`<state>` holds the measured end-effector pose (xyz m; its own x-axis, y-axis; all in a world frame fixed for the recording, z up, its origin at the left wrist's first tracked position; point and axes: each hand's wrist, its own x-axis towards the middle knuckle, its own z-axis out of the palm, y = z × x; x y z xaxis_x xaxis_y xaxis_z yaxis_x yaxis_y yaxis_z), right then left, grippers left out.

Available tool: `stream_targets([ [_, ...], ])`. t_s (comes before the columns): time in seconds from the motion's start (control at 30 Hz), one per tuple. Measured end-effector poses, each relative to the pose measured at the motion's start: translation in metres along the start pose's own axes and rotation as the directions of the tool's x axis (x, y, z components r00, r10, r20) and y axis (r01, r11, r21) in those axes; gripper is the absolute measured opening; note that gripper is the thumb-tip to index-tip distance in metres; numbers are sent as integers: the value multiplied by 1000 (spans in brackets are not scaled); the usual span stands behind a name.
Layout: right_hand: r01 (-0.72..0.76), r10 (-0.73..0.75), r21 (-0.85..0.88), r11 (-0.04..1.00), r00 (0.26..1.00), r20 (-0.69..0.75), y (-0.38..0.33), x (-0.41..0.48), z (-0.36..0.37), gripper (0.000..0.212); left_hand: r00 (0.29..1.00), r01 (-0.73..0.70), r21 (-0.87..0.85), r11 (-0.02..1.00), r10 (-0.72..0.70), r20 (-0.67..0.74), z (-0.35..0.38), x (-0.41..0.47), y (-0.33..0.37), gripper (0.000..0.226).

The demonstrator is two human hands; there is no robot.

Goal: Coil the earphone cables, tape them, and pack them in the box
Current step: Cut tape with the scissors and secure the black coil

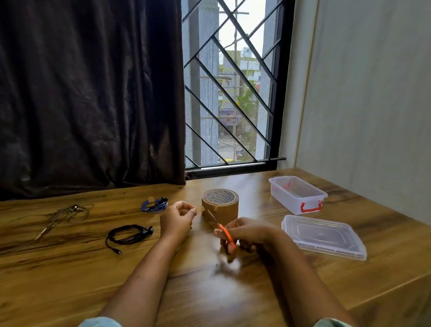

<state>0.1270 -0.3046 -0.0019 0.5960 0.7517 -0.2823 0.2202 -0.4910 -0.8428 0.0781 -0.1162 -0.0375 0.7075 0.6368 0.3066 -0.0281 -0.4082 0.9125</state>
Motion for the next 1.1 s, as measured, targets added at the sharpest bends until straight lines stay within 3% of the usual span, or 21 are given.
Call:
stream_targets([
  [0.07, -14, 16, 87, 996, 999, -31, 1, 2, 2, 50, 999, -9, -28, 1000, 7, -49, -3, -2, 1, 12],
  [0.17, -17, 25, 71, 997, 994, -109, 0, 1, 6, 49, 995, -51, -51, 997, 46, -87, -7, -8, 2, 8],
  [0.37, -73, -10, -310, 948, 966, -259, -21, 6, 23, 39, 971, -193, -22, 981, 188, -148, -31, -29, 20, 14],
  [0.5, -157, -95, -617, 771, 930, -356, -31, 26, 26, 30, 942, -218, 101, 971, 236, -236, -80, -24, 20, 23],
  [0.57, -137, -138, -671, 729, 930, -339, -36, 34, 30, 28, 935, -197, 188, 962, 242, -260, -111, -18, 11, 28],
  [0.7, -121, -88, -597, 793, 947, -309, -40, 39, 31, 19, 967, -61, 312, 948, 134, -216, -161, -13, -16, 44],
  [0.83, -132, 33, -467, 874, 976, -215, -48, 38, 27, 24, 1000, 27, 79, 996, -26, -12, -170, -12, -28, 34],
  [0.93, -211, 177, -454, 866, 977, -116, -63, 40, 32, 7, 1000, 11, 78, 997, -13, 29, -163, -10, -23, 26],
  [0.97, -241, 211, -499, 832, 970, -118, -70, 41, 36, 13, 1000, 9, 73, 997, -11, 28, -161, -8, -23, 25],
  [1.03, -224, 129, -674, 704, 974, -189, -82, 47, 44, 26, 1000, 13, 57, 998, -14, 17, -162, -8, -23, 24],
  [1.07, -168, -3, -725, 668, 974, -228, -87, 52, 50, 28, 1000, 17, 49, 999, -17, 5, -163, -8, -22, 23],
  [1.1, -101, -126, -711, 695, 957, -259, -93, 56, 58, 28, 1000, 20, 44, 999, -20, -1, -163, -7, -23, 21],
])
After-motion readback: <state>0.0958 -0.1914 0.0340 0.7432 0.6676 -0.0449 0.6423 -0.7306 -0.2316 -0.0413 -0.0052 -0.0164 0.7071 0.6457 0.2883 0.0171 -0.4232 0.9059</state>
